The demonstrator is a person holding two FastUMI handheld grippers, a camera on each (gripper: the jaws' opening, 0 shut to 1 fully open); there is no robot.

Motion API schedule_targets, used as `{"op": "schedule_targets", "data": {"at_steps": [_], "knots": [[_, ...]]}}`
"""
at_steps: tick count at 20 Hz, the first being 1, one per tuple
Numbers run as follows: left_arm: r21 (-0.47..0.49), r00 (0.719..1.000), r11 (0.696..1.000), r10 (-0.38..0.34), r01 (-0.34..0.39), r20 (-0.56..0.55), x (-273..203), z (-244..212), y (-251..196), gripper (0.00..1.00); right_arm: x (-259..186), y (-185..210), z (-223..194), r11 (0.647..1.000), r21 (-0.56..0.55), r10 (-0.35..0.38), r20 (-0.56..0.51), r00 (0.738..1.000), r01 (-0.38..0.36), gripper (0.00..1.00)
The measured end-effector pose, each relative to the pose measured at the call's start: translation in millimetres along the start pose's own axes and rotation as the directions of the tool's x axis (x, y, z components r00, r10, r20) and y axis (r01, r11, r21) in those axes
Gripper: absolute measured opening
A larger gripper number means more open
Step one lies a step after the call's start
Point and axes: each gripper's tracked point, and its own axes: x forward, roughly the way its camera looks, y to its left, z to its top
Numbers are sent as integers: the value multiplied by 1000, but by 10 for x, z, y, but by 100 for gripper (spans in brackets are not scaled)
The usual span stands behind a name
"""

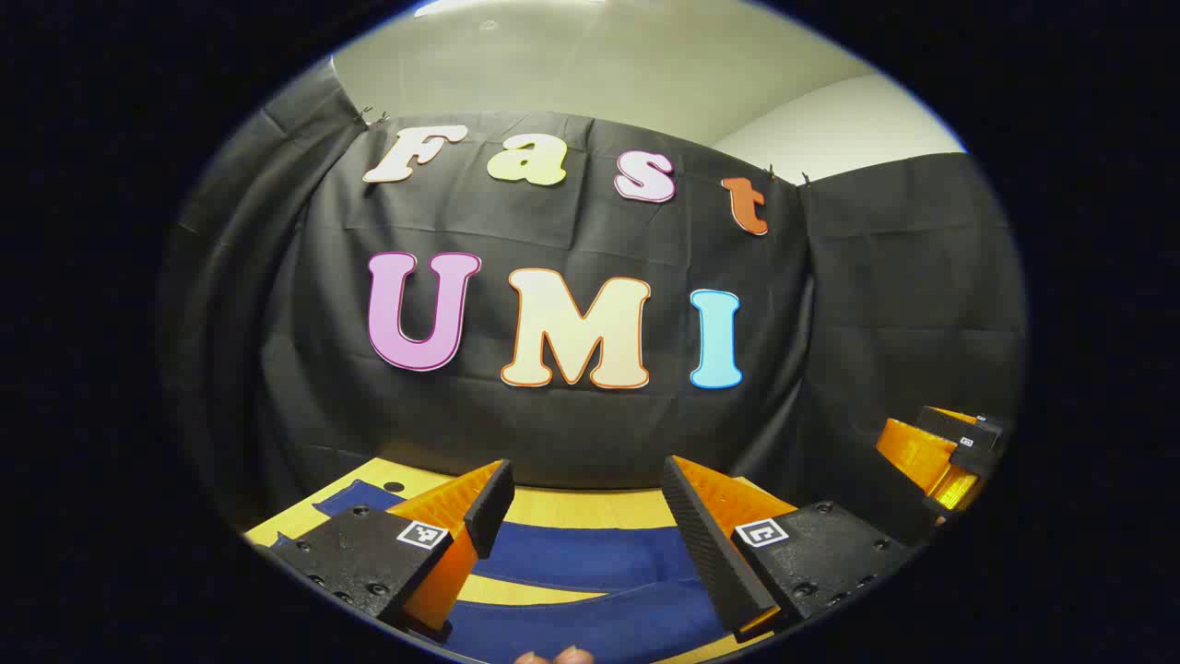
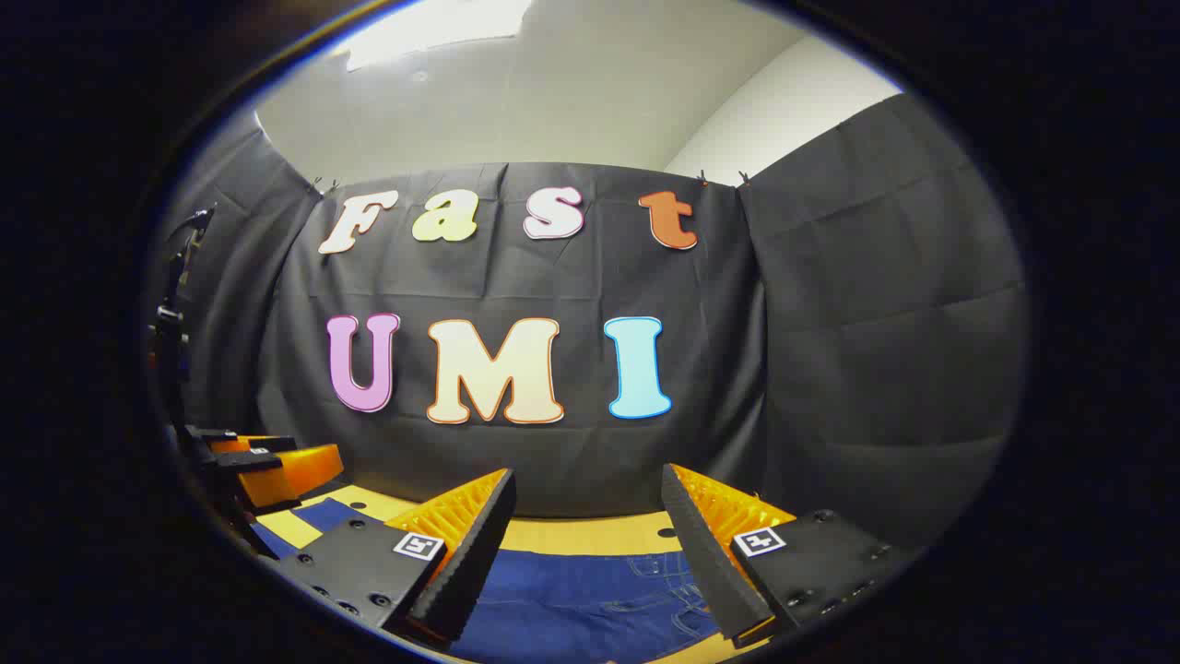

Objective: Grasp the waist and the cuffs of the jeans and fold them to make the two legs overlap; first hold the waist and fold one-third of the jeans toward the cuffs, then hold the cuffs and fold the remaining one-third in the same direction to finish folding.

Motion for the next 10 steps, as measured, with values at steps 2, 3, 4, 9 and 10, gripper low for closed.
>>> {"op": "schedule_targets", "data": {"at_steps": [2, 3, 4, 9, 10], "knots": [[4, 1000, 1000, -3, 3, 2, -24, -3, 11, 98, -8, 6, 4, 1000, -2, 1, 5, 1000, -1, 98], [8, 1000, 1000, -2, 2, 0, -33, -21, 21, 98, -3, 17, 23, 1000, -9, 4, 10, 1000, -4, 99], [8, 1000, 1000, 0, 0, -1, -47, -24, 34, 98, -9, 28, 24, 1000, -14, 7, 12, 1000, -7, 97], [4, 1000, 1000, 14, -14, 4, -87, -21, 102, 97, 1, 98, 76, 1000, -11, 29, 21, 999, -28, 98], [8, 1000, 1000, 13, -13, 6, -94, -9, 108, 97, -4, 109, 89, 999, -7, 32, 26, 999, -32, 98]]}}
